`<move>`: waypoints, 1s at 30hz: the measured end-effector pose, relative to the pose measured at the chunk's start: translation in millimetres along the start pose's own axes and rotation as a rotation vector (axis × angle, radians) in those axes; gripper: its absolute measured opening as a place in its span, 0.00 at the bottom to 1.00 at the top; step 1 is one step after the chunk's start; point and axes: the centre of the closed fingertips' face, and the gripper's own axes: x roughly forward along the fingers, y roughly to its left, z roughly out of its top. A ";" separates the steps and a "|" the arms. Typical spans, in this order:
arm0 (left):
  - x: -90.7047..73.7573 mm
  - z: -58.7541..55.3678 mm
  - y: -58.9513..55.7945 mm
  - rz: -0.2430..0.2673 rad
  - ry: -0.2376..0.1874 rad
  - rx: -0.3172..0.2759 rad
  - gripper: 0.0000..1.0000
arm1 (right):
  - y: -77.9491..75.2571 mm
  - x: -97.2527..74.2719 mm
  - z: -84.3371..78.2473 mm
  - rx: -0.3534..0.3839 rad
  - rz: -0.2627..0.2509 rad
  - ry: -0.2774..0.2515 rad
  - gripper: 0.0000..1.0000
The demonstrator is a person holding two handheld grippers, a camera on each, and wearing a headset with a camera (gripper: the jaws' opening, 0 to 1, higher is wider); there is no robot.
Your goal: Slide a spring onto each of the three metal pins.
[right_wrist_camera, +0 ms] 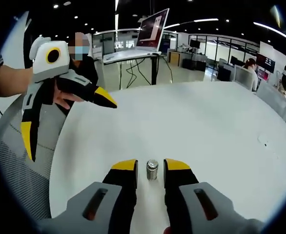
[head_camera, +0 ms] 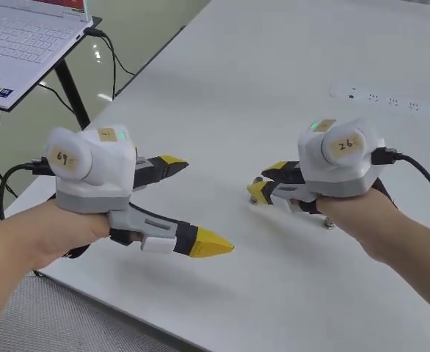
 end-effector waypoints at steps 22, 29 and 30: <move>5.5 14.0 -7.6 -0.002 -0.033 -0.019 0.98 | 3.3 -75.4 2.2 0.075 -0.017 -0.169 0.38; 10.3 14.7 -11.4 -0.011 -0.026 -0.014 0.98 | 1.6 -103.6 -14.9 0.072 -0.048 -0.208 0.46; 11.0 14.7 -12.0 -0.013 -0.026 -0.015 0.98 | 0.5 -107.1 -17.5 0.075 -0.056 -0.212 0.48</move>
